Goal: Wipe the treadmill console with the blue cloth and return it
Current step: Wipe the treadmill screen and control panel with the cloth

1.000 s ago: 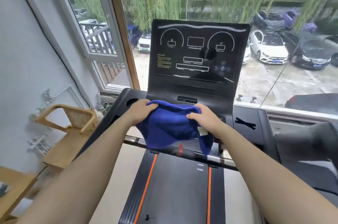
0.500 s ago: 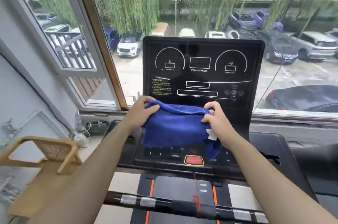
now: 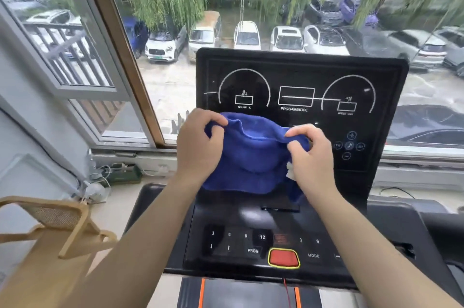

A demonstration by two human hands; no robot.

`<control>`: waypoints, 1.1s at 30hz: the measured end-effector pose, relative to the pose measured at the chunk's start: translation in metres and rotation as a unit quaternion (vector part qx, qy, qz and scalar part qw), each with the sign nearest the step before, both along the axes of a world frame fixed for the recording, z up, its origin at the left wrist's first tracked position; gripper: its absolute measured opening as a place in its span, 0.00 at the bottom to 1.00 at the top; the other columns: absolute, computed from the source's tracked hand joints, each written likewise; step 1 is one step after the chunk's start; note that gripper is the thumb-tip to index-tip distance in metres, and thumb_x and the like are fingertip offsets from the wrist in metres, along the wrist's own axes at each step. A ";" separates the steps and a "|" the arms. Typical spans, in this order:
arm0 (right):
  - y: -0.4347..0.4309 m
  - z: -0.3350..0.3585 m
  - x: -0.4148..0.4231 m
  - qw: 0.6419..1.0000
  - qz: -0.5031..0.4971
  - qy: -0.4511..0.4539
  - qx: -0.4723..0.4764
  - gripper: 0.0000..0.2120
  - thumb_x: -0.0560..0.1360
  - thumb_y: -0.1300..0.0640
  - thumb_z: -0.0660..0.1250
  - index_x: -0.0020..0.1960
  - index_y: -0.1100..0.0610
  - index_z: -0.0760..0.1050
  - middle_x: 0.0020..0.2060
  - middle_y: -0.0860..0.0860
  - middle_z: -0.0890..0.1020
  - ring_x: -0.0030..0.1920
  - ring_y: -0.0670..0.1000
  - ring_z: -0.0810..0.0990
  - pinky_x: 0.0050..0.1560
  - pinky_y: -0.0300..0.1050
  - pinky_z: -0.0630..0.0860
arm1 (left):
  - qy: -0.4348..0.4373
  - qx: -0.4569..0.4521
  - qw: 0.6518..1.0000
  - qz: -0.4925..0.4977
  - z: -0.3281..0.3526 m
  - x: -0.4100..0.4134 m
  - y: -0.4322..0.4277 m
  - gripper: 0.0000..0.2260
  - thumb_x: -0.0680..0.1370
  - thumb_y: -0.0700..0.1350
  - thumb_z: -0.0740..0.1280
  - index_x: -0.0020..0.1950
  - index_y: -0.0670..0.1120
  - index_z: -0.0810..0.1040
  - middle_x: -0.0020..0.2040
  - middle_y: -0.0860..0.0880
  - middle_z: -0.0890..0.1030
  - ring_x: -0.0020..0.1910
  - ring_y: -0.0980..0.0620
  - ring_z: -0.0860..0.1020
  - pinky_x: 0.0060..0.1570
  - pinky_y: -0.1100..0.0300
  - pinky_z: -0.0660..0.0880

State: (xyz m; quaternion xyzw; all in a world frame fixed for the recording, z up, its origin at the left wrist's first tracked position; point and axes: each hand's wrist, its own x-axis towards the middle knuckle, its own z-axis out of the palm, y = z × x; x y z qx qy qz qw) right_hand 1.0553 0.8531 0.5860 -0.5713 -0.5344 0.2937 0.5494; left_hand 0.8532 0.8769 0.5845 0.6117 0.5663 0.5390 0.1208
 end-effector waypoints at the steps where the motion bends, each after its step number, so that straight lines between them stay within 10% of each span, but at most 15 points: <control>1: 0.012 0.010 -0.007 0.999 -0.018 -0.002 0.031 0.13 0.71 0.69 0.60 0.46 0.54 0.78 0.49 0.53 0.78 0.42 0.44 0.79 0.40 0.44 0.79 | 0.017 0.034 0.999 0.021 0.006 0.002 0.010 0.11 0.73 0.36 0.64 0.45 0.51 0.80 0.45 0.53 0.80 0.47 0.58 0.77 0.52 0.68 0.69; 6: 0.103 0.051 -0.046 0.962 -0.082 -0.115 0.233 0.14 0.73 0.67 0.60 0.54 0.59 0.80 0.53 0.55 0.75 0.52 0.50 0.76 0.58 0.36 0.71 | 0.155 0.119 0.971 0.137 0.036 0.015 0.094 0.15 0.77 0.43 0.65 0.63 0.43 0.79 0.58 0.42 0.78 0.56 0.42 0.74 0.58 0.55 0.69; 9: 0.160 0.040 -0.059 0.895 -0.118 -0.324 0.281 0.18 0.77 0.61 0.59 0.64 0.61 0.78 0.61 0.61 0.78 0.60 0.59 0.76 0.61 0.50 0.71 | 0.248 0.079 0.948 0.181 0.029 0.026 0.141 0.21 0.78 0.45 0.63 0.70 0.40 0.74 0.68 0.38 0.74 0.64 0.36 0.74 0.61 0.45 0.70; 13: 0.182 0.005 -0.056 0.807 -0.076 -0.531 0.248 0.27 0.83 0.53 0.54 0.79 0.63 0.58 0.78 0.60 0.60 0.79 0.59 0.58 0.78 0.55 0.54 | 0.337 0.099 0.923 0.159 -0.006 0.021 0.160 0.25 0.81 0.47 0.60 0.75 0.36 0.66 0.77 0.35 0.63 0.77 0.37 0.60 0.76 0.42 0.55; 18: 0.147 -0.058 -0.048 0.767 -0.020 -0.601 0.221 0.32 0.83 0.50 0.55 0.80 0.62 0.47 0.79 0.57 0.44 0.80 0.55 0.43 0.79 0.54 0.41 | 0.379 0.054 0.914 0.135 -0.077 0.010 0.118 0.29 0.82 0.49 0.58 0.80 0.40 0.55 0.81 0.37 0.52 0.80 0.40 0.49 0.77 0.46 0.42; 24: 0.151 -0.060 -0.039 0.708 -0.029 -0.659 0.254 0.33 0.83 0.46 0.57 0.81 0.61 0.52 0.80 0.58 0.51 0.80 0.56 0.51 0.78 0.53 0.41 | 0.407 0.054 0.902 0.133 -0.079 0.002 0.114 0.29 0.81 0.52 0.59 0.78 0.37 0.61 0.79 0.34 0.56 0.79 0.38 0.51 0.77 0.48 0.42; 33: 0.156 -0.051 -0.040 0.732 -0.033 -0.635 0.246 0.32 0.83 0.49 0.53 0.80 0.64 0.48 0.80 0.60 0.46 0.80 0.58 0.49 0.79 0.54 0.43 | 0.389 0.091 0.909 0.119 -0.063 0.007 0.129 0.28 0.81 0.50 0.60 0.78 0.38 0.62 0.80 0.36 0.54 0.80 0.39 0.51 0.77 0.43 0.49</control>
